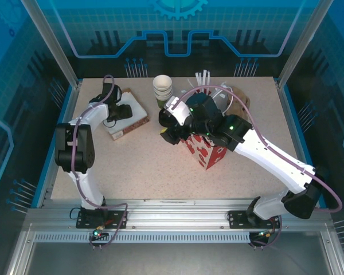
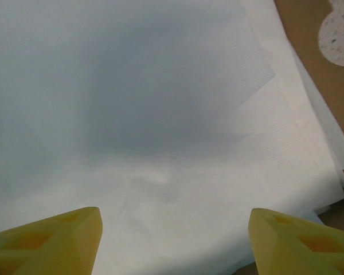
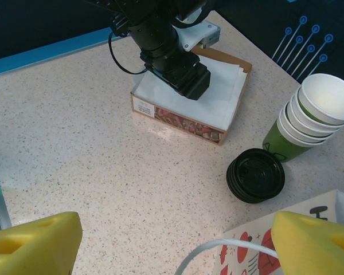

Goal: Pack the takeout coffee

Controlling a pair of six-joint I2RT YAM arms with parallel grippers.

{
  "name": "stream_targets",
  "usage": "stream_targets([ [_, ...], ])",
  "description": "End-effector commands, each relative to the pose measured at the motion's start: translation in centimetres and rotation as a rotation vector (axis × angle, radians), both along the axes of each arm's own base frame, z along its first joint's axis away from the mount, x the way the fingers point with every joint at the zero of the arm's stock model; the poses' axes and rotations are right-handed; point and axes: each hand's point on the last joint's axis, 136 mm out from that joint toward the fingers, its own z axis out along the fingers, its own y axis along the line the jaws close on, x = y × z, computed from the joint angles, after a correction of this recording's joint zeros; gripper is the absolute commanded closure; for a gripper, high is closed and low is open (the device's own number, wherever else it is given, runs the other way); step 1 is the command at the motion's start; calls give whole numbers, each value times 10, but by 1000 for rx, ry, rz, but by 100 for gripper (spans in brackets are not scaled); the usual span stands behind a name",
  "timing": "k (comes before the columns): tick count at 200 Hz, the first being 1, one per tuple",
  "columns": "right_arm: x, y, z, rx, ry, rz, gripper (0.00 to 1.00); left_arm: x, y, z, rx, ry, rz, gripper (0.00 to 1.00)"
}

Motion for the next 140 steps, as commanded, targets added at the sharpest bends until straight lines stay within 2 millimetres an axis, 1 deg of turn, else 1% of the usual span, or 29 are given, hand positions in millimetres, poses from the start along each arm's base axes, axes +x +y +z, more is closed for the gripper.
stream_targets([
  [1,3,-11,6,11,-23,-31,13,6,9,-5,37,36,-14,30],
  [26,6,-13,1,-1,-9,-38,13,9,11,-18,46,71,-25,30],
  [51,11,-14,-4,-13,1,-47,13,15,11,-20,53,84,-39,31],
  [63,16,-18,-7,-26,4,-71,12,15,11,-20,51,88,-41,31],
  [80,31,-40,-8,-34,25,-171,13,14,8,-12,40,75,-49,31],
  [88,37,-55,-5,-14,41,-225,13,14,7,-8,33,56,-51,31],
  [97,42,-73,4,28,39,-275,13,13,6,-1,30,40,-52,31],
  [117,42,-104,30,137,-2,-329,13,11,0,13,-2,-3,-60,31],
  [130,43,-118,42,194,-5,-345,13,14,-4,23,-23,-42,-66,31],
  [140,45,-123,45,208,3,-355,13,17,-7,33,-42,-67,-72,32],
])
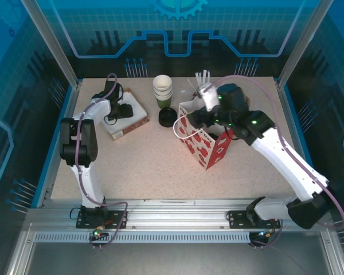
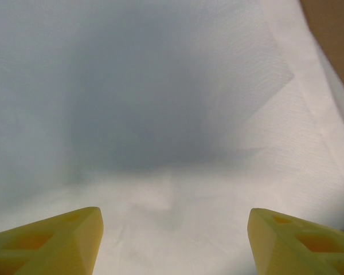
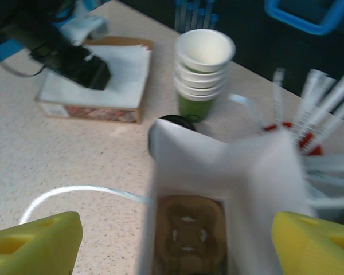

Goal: Pack the takeout coffee

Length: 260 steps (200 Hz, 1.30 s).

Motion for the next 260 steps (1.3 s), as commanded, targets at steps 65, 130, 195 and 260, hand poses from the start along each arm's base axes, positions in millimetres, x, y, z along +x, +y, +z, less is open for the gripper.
stream_targets([
  [65,23,-53,46,101,-86,-174,14,0,-65,148,-243,-452,-131,32],
  [130,76,-151,53,270,-70,-523,20,-38,-153,234,-379,-671,-367,32],
  [195,174,-163,-40,389,206,-554,36,-54,-177,248,-424,-678,-411,31],
  [260,231,-137,-102,427,317,-488,48,-58,-171,246,-391,-636,-374,31],
])
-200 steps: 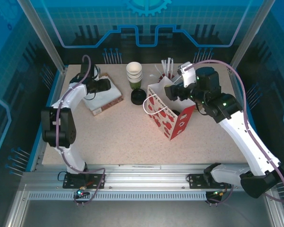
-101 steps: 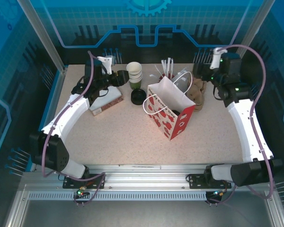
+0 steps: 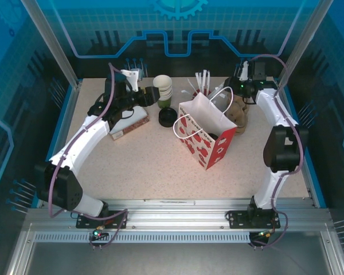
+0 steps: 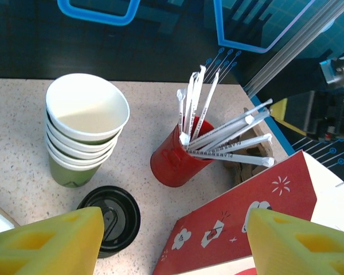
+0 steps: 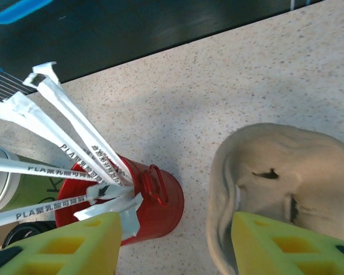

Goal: Pack the takeout coffee

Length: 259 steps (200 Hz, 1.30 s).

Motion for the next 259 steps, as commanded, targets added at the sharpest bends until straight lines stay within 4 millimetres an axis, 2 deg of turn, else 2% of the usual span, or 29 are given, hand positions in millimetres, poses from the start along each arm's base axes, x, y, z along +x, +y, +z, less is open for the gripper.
stream_targets([
  [1,18,18,24,56,-78,50,48,-8,0,17,-1,-15,10,31],
  [25,24,21,20,71,-82,73,49,-9,0,16,2,-15,17,31],
  [46,25,22,27,69,-106,80,51,-10,0,13,8,-6,19,32],
  [85,31,16,39,77,-141,70,60,-12,0,15,17,-12,20,32],
  [125,37,19,35,102,-141,89,66,-12,1,16,24,-17,22,32],
  [187,52,18,22,88,-108,87,70,-9,-1,15,26,-15,20,32],
  [237,56,22,22,97,-112,108,80,-7,-2,10,34,-9,16,32],
  [259,57,23,23,98,-112,112,89,-7,-2,7,41,-3,13,32],
])
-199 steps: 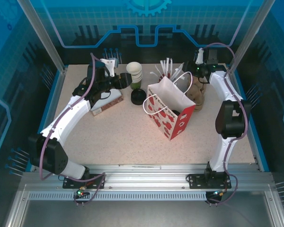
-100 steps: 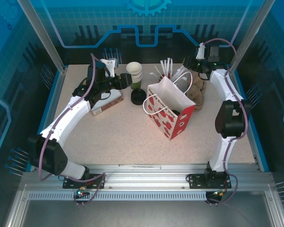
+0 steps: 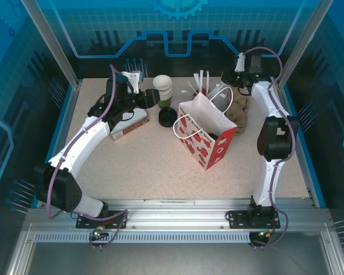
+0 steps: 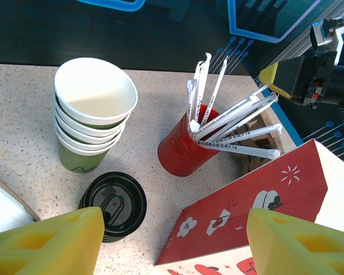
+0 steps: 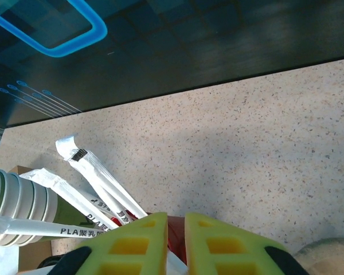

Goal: Pack the takeout coffee

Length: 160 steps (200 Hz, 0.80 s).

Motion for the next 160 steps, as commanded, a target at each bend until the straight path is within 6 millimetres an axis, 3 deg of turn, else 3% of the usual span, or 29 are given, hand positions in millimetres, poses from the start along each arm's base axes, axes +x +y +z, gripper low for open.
stream_targets([
  [1,4,2,12,4,-26,20,89,0,-2,13,12,-33,-9,32],
  [40,3,4,29,-2,-52,28,92,-2,-3,11,20,-28,-18,31],
  [73,-4,9,63,-13,-109,37,94,-6,-6,15,6,-35,-33,31],
  [115,-31,17,136,-75,-232,34,95,-17,-12,29,-21,-65,-63,32],
  [160,-89,30,233,-171,-406,35,96,-41,-21,49,-49,-109,-114,31],
])
